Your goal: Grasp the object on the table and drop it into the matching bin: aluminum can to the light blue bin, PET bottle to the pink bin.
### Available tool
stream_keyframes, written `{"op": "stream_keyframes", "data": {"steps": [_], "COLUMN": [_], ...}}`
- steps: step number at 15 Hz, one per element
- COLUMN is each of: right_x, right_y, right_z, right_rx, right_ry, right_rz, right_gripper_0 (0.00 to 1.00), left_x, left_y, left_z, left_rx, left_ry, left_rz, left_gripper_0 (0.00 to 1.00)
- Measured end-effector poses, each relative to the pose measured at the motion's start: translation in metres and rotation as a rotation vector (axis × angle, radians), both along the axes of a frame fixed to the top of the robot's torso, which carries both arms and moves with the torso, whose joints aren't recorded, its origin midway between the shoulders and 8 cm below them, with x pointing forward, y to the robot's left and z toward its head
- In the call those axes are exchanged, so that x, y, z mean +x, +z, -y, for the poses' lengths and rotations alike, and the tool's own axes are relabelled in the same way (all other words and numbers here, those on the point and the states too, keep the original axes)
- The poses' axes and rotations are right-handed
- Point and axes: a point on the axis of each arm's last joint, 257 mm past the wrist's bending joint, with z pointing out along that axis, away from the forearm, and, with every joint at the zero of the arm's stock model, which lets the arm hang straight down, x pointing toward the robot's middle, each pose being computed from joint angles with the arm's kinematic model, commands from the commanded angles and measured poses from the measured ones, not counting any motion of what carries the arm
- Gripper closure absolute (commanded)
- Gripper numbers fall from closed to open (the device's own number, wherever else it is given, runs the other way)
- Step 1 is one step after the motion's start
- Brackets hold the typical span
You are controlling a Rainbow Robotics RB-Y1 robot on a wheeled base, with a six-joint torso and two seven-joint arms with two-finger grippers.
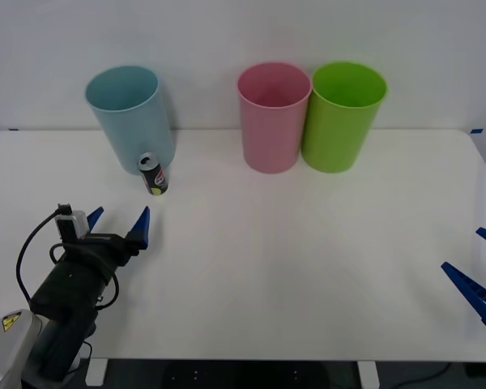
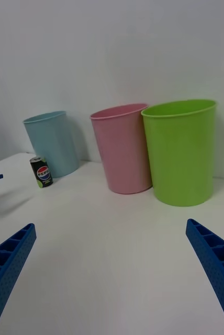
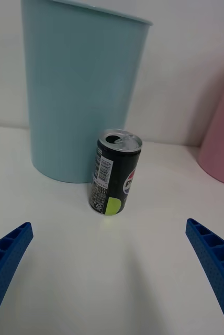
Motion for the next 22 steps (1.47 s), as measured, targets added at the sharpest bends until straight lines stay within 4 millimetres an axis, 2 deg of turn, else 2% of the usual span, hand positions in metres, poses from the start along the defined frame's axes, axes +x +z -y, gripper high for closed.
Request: {"op": "stream_keyframes", "data": {"steps": [8,14,22], "right_x": [0.000,0.000,0.000], "right_y": [0.000,0.000,0.000], "right_z": [0.000,0.000,0.000], "right_rx": [0.000,0.000,0.000], "right_ry": [0.000,0.000,0.000], "right_rz": [0.000,0.000,0.000], "right_gripper_0": [0.00,0.00,0.00], "left_x": [0.036,0.075,0.124], "left_y": [-0.016,-0.026,-0.022], "left_z": [0.014,0.030,0.038], "left_rx": [0.060,0.085,0.111], "left_ry": [0.041,0.052,0.086], "left_rz": [-0.035,-0.074,-0.112], "left_gripper_0": [0.00,0.00,0.00]}}
